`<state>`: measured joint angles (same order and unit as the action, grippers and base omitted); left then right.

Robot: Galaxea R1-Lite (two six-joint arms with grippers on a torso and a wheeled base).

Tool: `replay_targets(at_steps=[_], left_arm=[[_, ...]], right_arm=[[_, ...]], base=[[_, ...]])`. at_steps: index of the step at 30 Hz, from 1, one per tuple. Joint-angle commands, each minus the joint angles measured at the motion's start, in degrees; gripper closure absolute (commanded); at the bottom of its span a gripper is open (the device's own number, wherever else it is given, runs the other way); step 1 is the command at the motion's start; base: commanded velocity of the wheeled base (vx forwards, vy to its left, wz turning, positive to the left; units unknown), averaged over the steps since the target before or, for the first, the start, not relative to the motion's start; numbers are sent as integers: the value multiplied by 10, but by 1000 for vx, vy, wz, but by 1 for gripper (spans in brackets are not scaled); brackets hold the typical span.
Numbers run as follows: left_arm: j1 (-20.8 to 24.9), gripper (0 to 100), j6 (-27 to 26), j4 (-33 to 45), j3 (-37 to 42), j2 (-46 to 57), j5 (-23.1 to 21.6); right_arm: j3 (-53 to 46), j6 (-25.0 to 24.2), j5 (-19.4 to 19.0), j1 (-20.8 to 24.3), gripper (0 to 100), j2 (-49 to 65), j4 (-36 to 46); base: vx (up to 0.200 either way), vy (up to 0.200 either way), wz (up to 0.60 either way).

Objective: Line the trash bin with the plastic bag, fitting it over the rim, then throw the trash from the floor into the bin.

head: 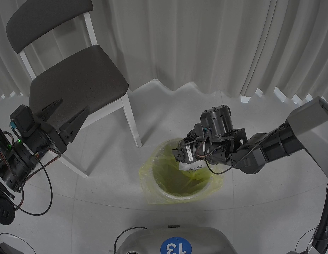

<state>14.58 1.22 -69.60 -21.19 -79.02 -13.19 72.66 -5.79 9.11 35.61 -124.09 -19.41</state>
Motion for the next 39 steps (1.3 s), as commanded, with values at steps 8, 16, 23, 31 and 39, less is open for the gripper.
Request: replay_targets(at_steps=[8,16,23,31,39], left_arm=[[1,0,0,-1,3,0,0],[2,0,0,-1,4,0,0],[2,0,-9,-1,4,-3,0],[1,0,-10,-1,5,-2,-1],[2,0,-11,-1,5,-4,-1]], right_arm=[[-29,0,4,44,0,10,3],[-51,120,87,47,0,-14,-26],[-16,28,57,68,0,-17,-37],[98,-99,14,58,0,-25,170],[118,-80,15,49,0,-90,143]], base=[[0,0,0],[0,0,0],[0,0,0],[0,0,0],[0,0,0]])
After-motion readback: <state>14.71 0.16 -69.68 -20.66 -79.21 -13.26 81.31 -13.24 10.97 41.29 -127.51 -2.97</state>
